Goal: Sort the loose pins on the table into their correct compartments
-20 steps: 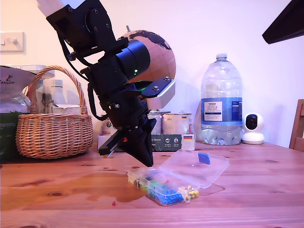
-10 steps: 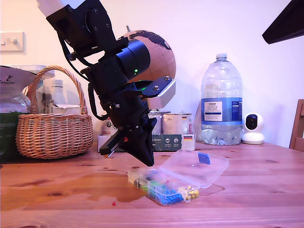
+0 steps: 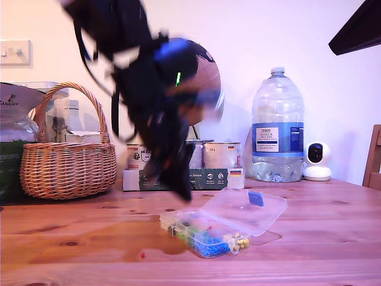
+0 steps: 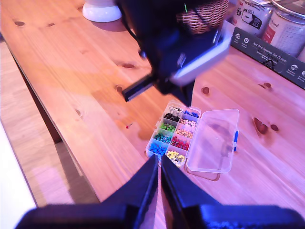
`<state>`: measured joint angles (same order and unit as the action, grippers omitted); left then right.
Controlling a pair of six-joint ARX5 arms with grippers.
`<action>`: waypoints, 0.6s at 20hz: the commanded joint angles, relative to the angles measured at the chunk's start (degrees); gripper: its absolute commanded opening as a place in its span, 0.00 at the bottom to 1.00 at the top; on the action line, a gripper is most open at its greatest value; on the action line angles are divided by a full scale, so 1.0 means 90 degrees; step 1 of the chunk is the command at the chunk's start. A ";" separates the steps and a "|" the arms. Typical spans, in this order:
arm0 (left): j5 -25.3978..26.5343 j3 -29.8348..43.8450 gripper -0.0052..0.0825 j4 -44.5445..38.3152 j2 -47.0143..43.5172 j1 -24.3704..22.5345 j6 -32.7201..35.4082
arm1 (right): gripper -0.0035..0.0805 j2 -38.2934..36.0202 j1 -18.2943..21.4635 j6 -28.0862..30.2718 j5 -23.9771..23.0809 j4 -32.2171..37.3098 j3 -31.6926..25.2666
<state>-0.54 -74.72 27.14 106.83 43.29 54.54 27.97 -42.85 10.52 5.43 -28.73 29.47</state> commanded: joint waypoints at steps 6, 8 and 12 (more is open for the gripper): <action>-0.0073 0.0034 0.03 0.1030 -0.0872 0.0335 -0.3611 | 0.03 0.0024 -0.0029 -0.0029 -0.0005 0.0056 -0.0015; -0.0083 0.0034 0.03 0.1418 -0.0872 0.0335 -0.5112 | 0.03 0.0032 -0.0029 -0.0070 0.0000 -0.0007 -0.0015; -0.0104 0.0034 0.03 0.1882 -0.0872 0.0335 -0.7803 | 0.03 0.0211 -0.0029 -0.0296 -0.0002 -0.0090 -0.0015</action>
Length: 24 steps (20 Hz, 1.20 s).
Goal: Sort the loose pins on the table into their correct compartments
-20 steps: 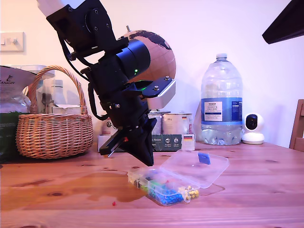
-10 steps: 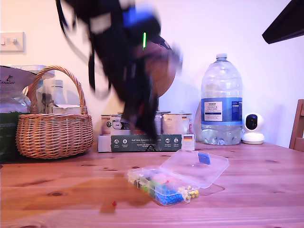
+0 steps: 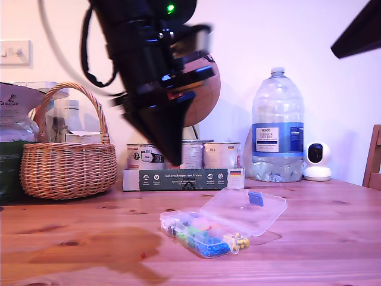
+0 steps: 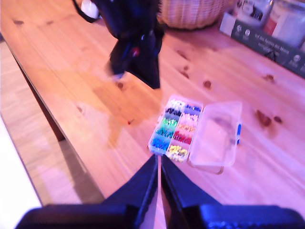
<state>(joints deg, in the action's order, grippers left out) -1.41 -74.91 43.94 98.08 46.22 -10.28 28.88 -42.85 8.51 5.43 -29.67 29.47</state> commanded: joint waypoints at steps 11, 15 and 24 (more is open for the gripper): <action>0.0087 0.0058 0.03 0.0000 0.0449 0.0070 -0.2222 | 0.03 0.1615 -0.0029 -0.0299 0.0525 0.0588 -0.0012; 0.0090 0.0058 0.04 0.0131 0.0702 0.0197 -0.2465 | 0.03 0.1887 -0.0029 -0.0304 0.0525 0.0704 -0.0012; 0.0282 0.0058 0.22 0.0794 0.0991 0.0299 -0.3104 | 0.03 0.1897 -0.0029 -0.0304 0.0529 0.0741 -0.0012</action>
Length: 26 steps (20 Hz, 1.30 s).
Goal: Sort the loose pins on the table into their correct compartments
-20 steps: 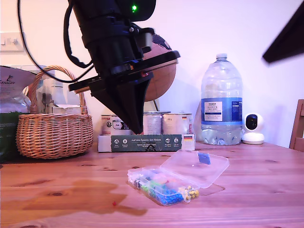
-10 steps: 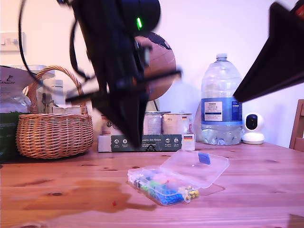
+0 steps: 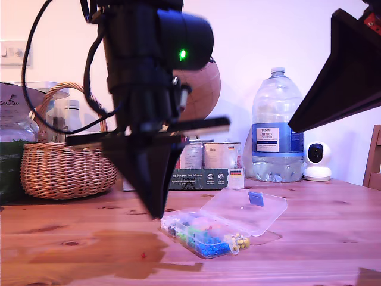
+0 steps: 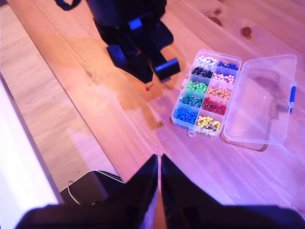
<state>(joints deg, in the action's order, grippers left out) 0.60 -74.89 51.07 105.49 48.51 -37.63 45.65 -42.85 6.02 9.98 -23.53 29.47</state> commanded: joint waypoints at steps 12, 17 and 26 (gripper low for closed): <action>0.0138 0.0056 0.25 -0.0114 0.0335 0.0039 -0.0158 | 0.03 0.0034 -0.0029 -0.0022 0.0544 0.0075 -0.0012; 0.0136 0.0056 0.25 0.0019 0.0539 0.0039 -0.0160 | 0.03 0.0034 -0.0029 -0.0024 0.0546 0.0109 -0.0012; 0.0136 0.0058 0.25 -0.0034 0.0624 -0.0080 -0.0155 | 0.03 0.0034 -0.0029 -0.0022 0.0554 0.0109 -0.0012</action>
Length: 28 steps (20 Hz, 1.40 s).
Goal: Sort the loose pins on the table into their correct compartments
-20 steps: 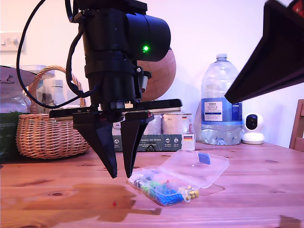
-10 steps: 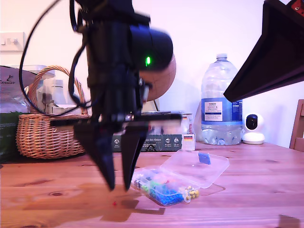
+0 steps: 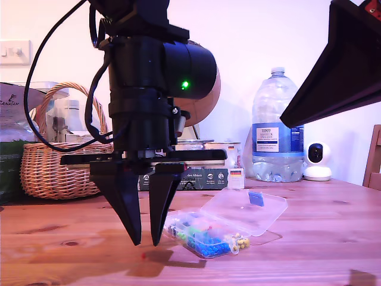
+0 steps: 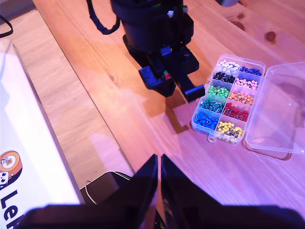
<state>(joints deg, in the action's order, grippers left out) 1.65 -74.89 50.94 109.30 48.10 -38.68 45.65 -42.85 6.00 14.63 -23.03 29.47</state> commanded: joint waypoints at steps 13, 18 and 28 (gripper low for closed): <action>-0.0117 0.0058 0.25 -0.0097 0.0401 -0.0083 0.0068 | 0.03 0.0034 -0.0029 -0.0022 0.0053 0.0063 -0.0012; -0.0134 0.0058 0.25 -0.0134 0.0408 -0.0095 0.0083 | 0.03 0.0034 -0.0029 -0.0022 0.0058 0.0063 -0.0012; -0.0124 0.0058 0.24 -0.0104 0.0408 -0.0124 0.0134 | 0.03 0.0034 -0.0029 -0.0022 0.0056 0.0063 -0.0012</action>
<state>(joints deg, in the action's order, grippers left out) 0.36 -74.94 49.65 111.85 47.20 -37.54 45.65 -42.85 6.02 14.72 -22.92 29.47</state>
